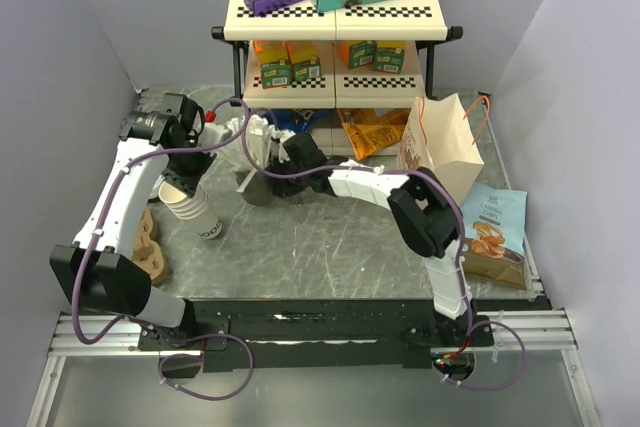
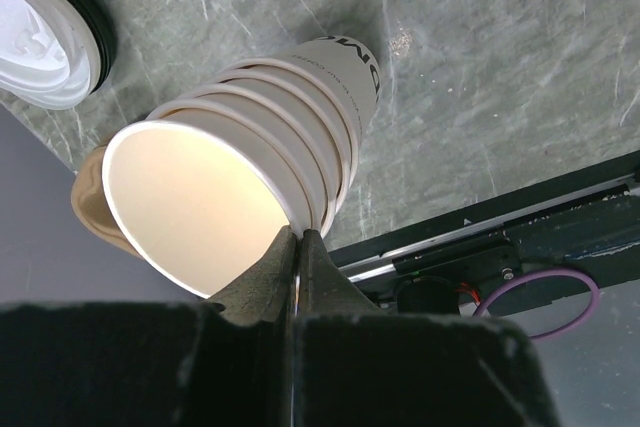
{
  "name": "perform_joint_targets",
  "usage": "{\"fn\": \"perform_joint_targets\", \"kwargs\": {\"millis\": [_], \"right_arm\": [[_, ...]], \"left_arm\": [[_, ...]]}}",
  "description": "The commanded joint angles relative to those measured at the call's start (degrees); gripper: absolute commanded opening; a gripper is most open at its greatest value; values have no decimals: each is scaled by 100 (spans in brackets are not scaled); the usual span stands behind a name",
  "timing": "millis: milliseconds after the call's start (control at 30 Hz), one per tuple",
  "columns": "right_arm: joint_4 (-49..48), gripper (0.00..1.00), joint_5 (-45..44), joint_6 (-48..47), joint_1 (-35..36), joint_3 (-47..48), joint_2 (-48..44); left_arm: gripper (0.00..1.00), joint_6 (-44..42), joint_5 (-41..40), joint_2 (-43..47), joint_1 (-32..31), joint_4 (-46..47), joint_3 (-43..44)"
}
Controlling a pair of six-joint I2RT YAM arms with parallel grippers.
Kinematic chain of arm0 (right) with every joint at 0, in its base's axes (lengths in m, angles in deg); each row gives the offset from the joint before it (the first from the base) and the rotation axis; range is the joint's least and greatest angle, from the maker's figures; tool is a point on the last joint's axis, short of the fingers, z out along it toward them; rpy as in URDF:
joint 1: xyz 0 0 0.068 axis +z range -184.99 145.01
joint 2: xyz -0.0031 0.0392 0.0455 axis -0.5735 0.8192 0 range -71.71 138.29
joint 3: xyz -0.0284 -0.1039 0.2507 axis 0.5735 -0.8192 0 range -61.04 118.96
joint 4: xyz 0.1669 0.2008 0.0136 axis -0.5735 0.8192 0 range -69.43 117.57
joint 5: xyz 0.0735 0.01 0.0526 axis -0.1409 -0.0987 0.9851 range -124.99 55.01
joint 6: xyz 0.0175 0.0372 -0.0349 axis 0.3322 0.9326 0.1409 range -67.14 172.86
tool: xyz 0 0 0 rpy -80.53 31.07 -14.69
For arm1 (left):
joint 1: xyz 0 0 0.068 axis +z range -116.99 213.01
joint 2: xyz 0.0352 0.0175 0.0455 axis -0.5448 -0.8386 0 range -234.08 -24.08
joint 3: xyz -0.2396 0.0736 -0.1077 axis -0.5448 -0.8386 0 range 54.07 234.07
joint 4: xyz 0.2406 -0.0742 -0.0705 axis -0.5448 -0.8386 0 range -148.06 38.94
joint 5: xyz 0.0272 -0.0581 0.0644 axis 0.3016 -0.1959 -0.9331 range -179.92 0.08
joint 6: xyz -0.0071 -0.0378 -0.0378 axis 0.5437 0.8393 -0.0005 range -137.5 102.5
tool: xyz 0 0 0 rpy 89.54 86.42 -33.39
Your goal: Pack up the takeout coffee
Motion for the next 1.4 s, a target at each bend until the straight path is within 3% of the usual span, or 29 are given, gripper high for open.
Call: {"fn": "perform_joint_targets", "kwargs": {"millis": [0, 367, 400, 500, 700, 800, 933, 1367], "right_arm": [[-371, 33, 19, -67, 56, 835, 495], [-793, 41, 644, 574, 126, 2129, 1499], [-758, 48, 600, 583, 117, 1929, 1238], [-223, 90, -6, 811, 100, 1175, 343], [-563, 93, 1826, 1382, 11, 57, -978], [-957, 92, 2398, 2102, 38, -68, -1007], [-1329, 92, 2472, 2710, 64, -130, -936], [-1277, 91, 2551, 3071, 345, 459, -409]], "left_arm": [[1, 103, 1, 260, -26, -75, 114], [1, 174, 1, 234, -26, -49, 113], [1, 200, 1, 234, -26, -58, 114], [1, 253, 54, 243, -26, 12, 26], [1, 411, 221, 102, -96, 223, -45], [1, 525, 300, 67, -105, 355, -36], [1, 683, 563, 50, -113, 452, -123], [1, 841, 1012, -39, -157, 663, -255]]}}
